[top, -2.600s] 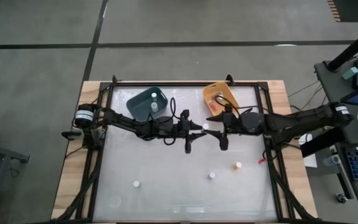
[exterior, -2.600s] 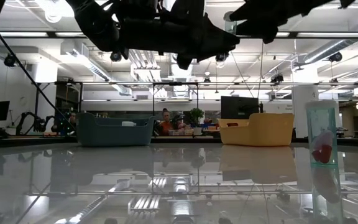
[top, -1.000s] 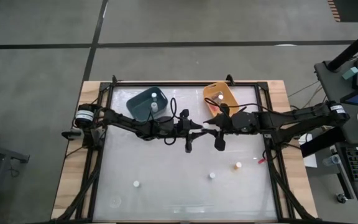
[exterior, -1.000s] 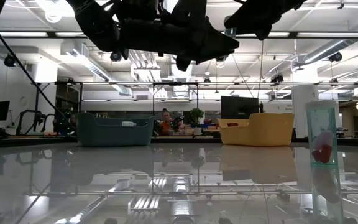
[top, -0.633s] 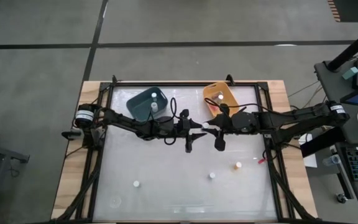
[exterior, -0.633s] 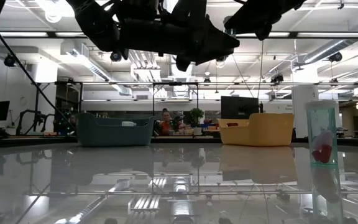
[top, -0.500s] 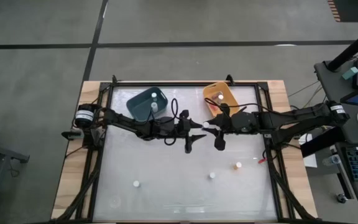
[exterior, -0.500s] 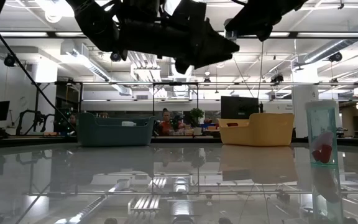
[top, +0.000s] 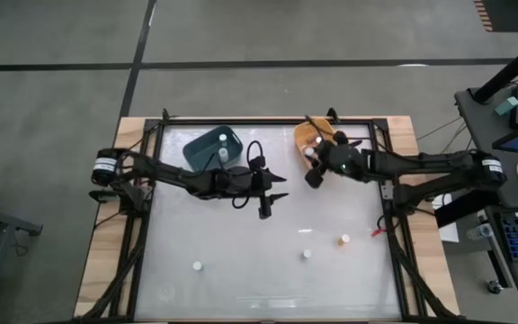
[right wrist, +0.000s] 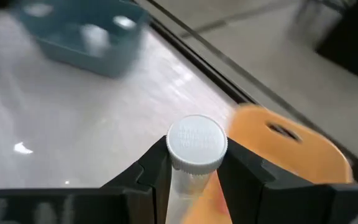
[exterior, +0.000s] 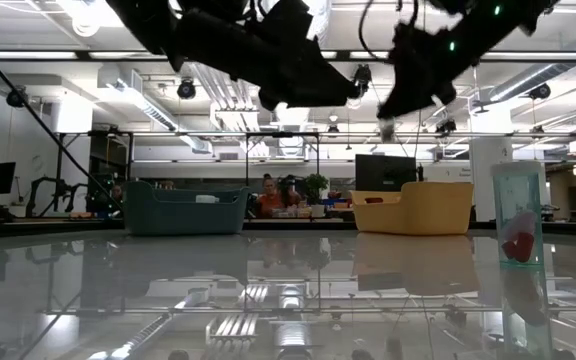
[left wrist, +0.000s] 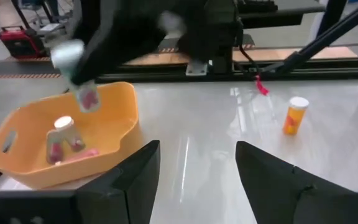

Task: Pick and place medicine bottles into bin by pill shape (circle, oval)
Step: Put the blue capsule bottle into the yellow bin

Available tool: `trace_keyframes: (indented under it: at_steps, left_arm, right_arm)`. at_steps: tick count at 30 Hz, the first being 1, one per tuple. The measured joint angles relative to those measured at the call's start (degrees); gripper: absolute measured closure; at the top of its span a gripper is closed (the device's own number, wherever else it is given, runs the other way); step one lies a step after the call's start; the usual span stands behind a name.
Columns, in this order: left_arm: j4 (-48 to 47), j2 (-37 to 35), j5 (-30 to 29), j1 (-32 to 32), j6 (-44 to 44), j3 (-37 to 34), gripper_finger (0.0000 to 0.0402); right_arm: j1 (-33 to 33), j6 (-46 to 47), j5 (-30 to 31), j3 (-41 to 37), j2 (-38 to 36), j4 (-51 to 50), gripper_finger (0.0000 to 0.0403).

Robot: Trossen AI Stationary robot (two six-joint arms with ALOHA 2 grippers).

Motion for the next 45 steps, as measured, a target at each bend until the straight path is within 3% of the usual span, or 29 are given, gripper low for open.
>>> trace_keyframes:
  at_steps: [8, 17, 26, 38, 45]
  left_arm:
    - [0.0, -2.0, -0.3, 0.0, 1.3, -0.2, 0.0207]
    - [0.5, -2.1, -0.4, 0.0, 1.4, -0.4, 0.0207]
    - [4.5, -2.1, -0.7, 0.0, 1.4, -0.8, 0.0207]
    - [5.0, -2.1, -0.9, 0.0, 1.5, -1.2, 0.0207]
    - [5.1, -2.1, -1.6, 0.0, 2.4, -1.6, 0.0207]
  right_arm:
    - [-10.5, 4.0, -3.0, -8.8, 0.0, 5.0, 0.0294]
    - [-17.2, 7.5, -3.4, -15.3, 0.0, 9.9, 0.0299]
    - [-18.2, 8.6, -3.9, -15.7, 1.2, 11.6, 0.03]
    - [-18.2, 8.8, -1.7, -15.2, 11.5, 17.1, 0.0299]
    - [-18.2, 9.2, -1.7, -14.8, 12.8, 16.8, 0.0262]
